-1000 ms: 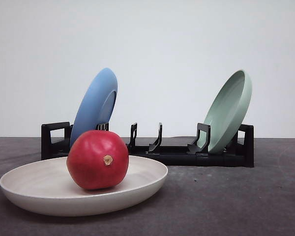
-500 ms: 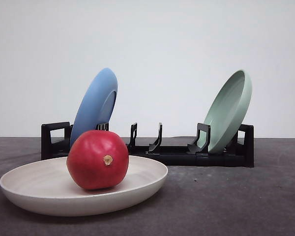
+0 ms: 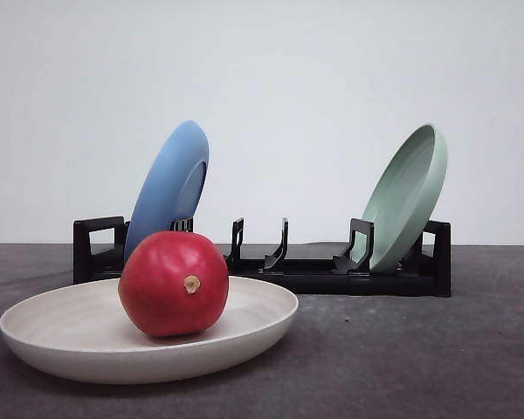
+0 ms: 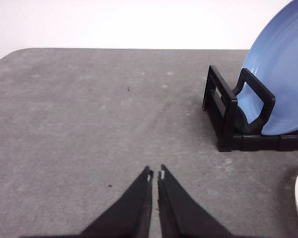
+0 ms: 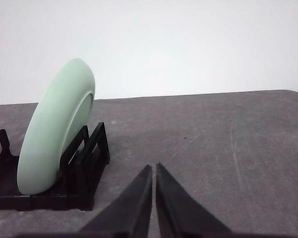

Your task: Place pomegranate in white plate

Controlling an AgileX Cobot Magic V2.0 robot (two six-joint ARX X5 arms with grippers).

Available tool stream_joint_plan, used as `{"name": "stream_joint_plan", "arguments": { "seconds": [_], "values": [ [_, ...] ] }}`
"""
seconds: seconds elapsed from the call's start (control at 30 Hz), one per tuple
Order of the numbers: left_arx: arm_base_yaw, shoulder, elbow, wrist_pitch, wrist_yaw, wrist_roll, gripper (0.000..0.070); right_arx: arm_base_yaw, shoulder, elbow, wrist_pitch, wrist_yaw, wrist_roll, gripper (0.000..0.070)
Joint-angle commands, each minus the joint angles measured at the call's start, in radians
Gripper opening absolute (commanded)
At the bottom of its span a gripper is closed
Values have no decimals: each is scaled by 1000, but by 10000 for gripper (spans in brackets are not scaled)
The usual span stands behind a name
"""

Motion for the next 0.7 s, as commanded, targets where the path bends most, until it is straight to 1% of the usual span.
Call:
{"name": "stream_joint_plan", "arguments": {
  "seconds": [0.0,0.67],
  "values": [
    [-2,-1,-11,3,-4,6,0,0,0,-4,11,1,10,6],
    [-2,-1,-11,3,-4,6,0,0,0,-4,11,1,10,6]
  ]
}}
